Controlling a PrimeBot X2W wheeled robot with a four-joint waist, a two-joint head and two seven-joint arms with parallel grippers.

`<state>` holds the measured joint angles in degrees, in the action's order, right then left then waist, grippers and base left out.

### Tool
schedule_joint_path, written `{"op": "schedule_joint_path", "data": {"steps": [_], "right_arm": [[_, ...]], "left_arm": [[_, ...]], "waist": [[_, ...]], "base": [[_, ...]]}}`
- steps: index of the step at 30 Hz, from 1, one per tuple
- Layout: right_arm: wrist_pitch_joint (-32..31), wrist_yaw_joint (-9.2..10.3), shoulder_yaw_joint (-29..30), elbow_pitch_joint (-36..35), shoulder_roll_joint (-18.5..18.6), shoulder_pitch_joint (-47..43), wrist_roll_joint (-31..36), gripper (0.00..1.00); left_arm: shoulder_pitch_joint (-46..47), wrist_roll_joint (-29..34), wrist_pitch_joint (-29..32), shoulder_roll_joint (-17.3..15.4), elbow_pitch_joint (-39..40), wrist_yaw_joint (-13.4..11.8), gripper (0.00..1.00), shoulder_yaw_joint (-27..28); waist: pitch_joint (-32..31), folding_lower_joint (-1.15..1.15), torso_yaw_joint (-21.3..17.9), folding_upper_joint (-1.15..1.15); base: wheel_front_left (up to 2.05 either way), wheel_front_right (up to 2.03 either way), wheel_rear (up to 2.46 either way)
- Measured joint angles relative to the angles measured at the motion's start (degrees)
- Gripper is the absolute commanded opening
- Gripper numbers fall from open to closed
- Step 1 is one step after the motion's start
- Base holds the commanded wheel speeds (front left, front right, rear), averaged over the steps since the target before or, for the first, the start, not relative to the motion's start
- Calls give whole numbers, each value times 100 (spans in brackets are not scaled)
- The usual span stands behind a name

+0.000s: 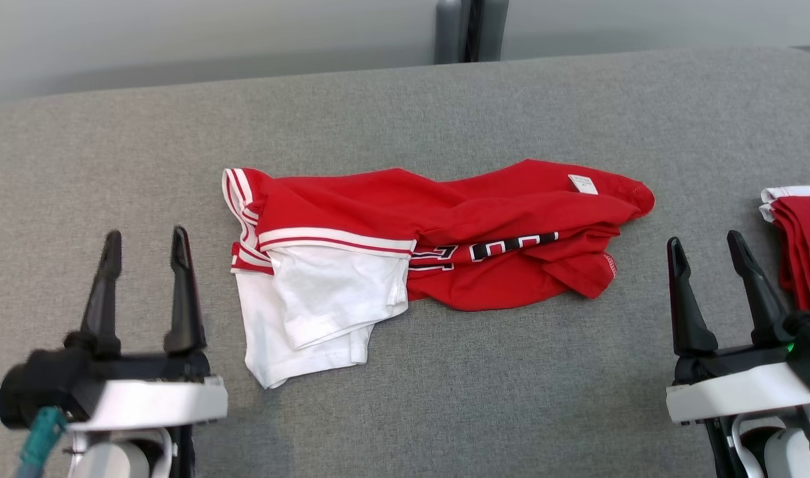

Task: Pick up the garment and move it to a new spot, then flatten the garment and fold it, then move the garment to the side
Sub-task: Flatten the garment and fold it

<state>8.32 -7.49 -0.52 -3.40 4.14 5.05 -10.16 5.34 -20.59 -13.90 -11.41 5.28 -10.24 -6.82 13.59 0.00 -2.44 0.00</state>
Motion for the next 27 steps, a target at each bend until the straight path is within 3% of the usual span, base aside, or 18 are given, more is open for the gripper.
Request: {"op": "schedule_joint_path", "data": {"steps": [10,27], "right_arm": [[-121,0,-3,94,5,-318,62,100],[-250,0,103,45,3,-537,62,100]], "left_arm": [[-726,296,237,-36,352,-153,100,-368],[-861,296,304,-78,312,-177,100,-500]], "waist": [[-423,0,89,0],[-623,0,192,0]], "base": [[0,0,0],[0,0,0]]}}
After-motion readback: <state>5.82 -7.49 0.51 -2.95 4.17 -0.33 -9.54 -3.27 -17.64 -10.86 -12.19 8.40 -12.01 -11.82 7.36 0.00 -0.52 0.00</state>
